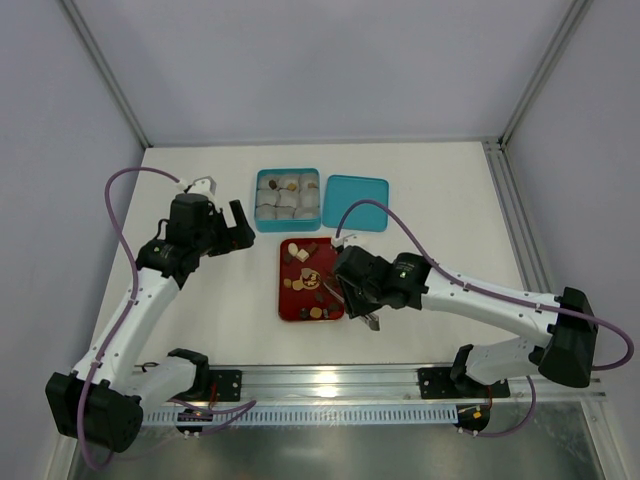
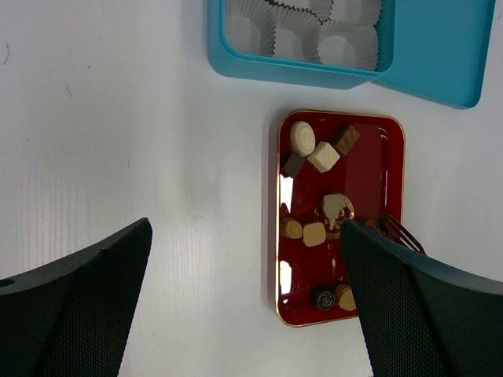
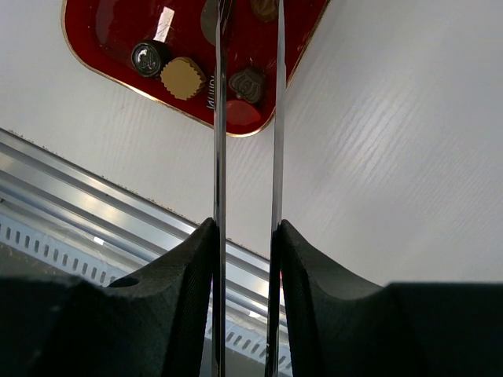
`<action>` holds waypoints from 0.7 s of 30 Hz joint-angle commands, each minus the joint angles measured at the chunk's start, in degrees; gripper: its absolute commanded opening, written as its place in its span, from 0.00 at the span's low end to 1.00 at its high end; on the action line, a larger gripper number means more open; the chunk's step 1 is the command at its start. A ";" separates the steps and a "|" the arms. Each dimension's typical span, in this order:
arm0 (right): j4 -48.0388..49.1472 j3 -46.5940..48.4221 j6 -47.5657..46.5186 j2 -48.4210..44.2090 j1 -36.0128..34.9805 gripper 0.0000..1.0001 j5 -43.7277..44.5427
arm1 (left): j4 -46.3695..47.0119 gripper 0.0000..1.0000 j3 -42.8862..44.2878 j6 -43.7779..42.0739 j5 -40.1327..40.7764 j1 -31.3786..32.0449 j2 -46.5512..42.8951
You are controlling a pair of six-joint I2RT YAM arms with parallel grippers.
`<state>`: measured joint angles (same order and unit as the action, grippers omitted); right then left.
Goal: Pack the chocolate
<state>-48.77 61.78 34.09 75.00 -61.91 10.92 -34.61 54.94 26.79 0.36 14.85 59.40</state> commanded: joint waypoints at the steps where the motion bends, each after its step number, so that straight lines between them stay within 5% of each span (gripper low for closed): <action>1: -0.62 0.36 1.33 0.41 -0.67 0.39 1.74 | 0.51 1.00 -0.18 -0.16 -0.18 -0.44 -0.24; 21: -3.08 3.96 2.04 -1.00 -1.55 0.39 5.87 | 0.51 1.00 -0.18 -0.16 -0.18 -0.44 -0.16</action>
<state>-51.18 63.00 35.14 75.53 -63.07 14.76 -34.61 54.94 26.79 0.36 14.85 59.40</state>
